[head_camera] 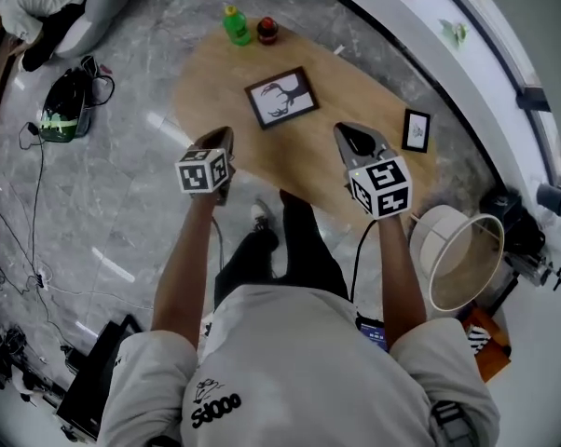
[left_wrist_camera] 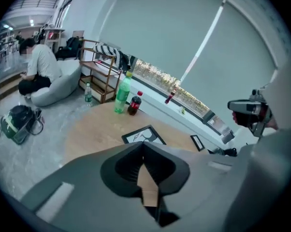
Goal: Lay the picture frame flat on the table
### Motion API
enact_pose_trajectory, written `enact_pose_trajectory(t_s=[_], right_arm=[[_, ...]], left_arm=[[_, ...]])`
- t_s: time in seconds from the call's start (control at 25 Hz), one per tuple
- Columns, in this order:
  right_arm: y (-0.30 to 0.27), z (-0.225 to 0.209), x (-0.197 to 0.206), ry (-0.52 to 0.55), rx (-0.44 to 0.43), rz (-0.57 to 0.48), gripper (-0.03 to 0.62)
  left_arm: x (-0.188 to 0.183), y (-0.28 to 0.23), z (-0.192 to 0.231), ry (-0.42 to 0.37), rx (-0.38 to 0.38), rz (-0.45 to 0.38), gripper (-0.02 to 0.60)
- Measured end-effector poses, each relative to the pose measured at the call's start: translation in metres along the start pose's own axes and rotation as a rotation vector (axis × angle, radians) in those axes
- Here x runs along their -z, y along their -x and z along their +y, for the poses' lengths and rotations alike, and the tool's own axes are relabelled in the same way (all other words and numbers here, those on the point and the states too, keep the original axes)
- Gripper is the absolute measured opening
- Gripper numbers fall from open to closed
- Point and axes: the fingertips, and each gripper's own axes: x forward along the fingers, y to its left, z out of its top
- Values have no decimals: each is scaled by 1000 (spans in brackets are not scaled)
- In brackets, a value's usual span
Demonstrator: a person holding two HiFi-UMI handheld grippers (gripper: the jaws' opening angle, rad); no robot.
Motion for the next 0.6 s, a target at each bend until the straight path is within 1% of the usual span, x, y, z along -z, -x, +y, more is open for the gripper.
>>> enact_pose_trajectory(t_s=[0.12, 0.24, 0.4, 0.6], right_arm=[[22, 12, -21, 25, 16, -44, 3], [42, 28, -42, 48, 29, -92, 3], [68, 50, -71, 86, 39, -155, 3], [107, 74, -106, 141, 66, -247, 3]], left_arm=[[-21, 34, -14, -136, -7, -41, 9], [-44, 71, -26, -229, -17, -99, 9], [-76, 124, -40, -299, -29, -191, 9], [-111, 187, -62, -362, -34, -315, 9]])
